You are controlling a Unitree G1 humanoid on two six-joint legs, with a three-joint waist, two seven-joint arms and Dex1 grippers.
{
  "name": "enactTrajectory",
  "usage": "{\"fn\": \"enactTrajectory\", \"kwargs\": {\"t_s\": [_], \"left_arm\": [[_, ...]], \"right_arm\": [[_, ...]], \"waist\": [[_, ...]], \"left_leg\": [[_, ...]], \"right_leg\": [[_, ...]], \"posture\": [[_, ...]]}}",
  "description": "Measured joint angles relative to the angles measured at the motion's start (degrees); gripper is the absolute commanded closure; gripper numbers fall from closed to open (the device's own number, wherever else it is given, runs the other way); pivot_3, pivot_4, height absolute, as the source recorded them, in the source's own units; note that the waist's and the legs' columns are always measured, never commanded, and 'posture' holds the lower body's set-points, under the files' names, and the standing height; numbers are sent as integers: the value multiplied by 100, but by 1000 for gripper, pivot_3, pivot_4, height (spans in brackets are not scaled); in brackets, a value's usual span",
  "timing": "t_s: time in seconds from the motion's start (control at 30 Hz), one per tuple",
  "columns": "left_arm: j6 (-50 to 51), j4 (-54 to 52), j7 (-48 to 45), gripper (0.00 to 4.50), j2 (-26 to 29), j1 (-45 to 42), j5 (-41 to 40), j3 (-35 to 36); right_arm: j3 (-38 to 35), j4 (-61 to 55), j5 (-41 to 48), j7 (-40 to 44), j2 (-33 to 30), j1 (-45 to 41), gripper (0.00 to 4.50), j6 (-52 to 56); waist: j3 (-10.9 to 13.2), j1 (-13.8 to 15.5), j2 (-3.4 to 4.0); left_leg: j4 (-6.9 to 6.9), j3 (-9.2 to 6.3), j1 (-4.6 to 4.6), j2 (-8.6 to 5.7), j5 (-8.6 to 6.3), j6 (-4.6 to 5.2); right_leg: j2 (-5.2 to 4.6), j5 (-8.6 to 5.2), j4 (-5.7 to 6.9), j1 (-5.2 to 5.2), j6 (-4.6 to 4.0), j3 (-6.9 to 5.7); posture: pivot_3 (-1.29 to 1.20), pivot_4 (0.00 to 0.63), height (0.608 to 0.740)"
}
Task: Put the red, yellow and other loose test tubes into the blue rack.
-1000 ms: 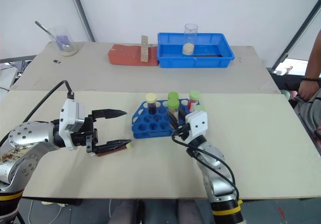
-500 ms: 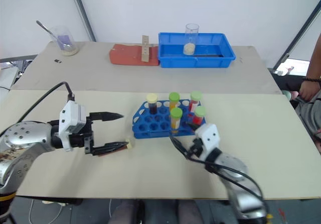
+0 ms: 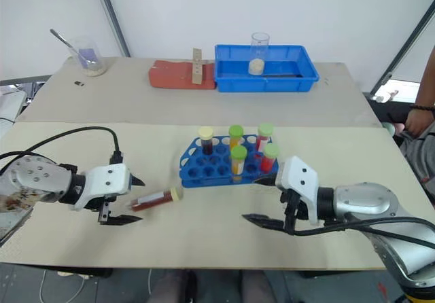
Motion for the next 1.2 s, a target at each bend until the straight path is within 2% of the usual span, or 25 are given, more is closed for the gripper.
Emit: {"fn": "enactTrajectory", "kwargs": {"t_s": [0.13,0.4,0.6,0.9,1.03,1.17,1.2], "left_arm": [[275,182,49,0,-368,-338,278,-441],[1362,331,66,0,-1218,-1605,537,-1146],[1958,332,81,0,-1466,-2189,694,-1632],[2222,225,79,0,-1430,-2179,731,-1914],[2219,222,134,1211,-1409,-2119,744,-1918],[2199,156,174,3228,-1389,-1975,737,-1912],[2170,123,181,3561,-1375,-1949,738,-1912]], "right_arm": [[-1,-111,296,-16,2,-10,40,167],[76,-150,398,-137,65,-91,40,267],[96,-134,475,-128,66,-157,40,277],[95,-83,771,-90,66,-373,40,415],[89,-59,941,-138,80,-502,0,500],[-23,-7,1505,-391,287,-781,0,679],[-71,-7,1593,-440,298,-839,0,713]], "waist": [[3,11,-5],[6,74,-11],[6,52,-11],[6,50,-12],[6,49,-12],[6,45,-11],[6,49,-11]], "left_leg": [[4,-6,-25,-3,-3,5],[22,-13,-28,-8,-3,5],[22,-19,-25,-8,-2,6],[26,-25,-27,-9,-2,6],[26,-26,-26,-8,-2,6],[26,-27,-25,-8,-2,6],[26,-27,-23,-8,-2,6]], "right_leg": [[-1,13,-4,-15,24,-3],[0,16,-1,-8,34,-3],[4,16,5,-8,34,-2],[4,17,5,-6,35,-3],[4,17,6,-5,34,-3],[4,17,8,-4,34,-3],[4,17,8,-2,34,-3]], "posture": [[0,150,729],[0,150,729],[0,150,729],[0,150,729],[0,150,729],[0,150,729],[0,150,729]]}}
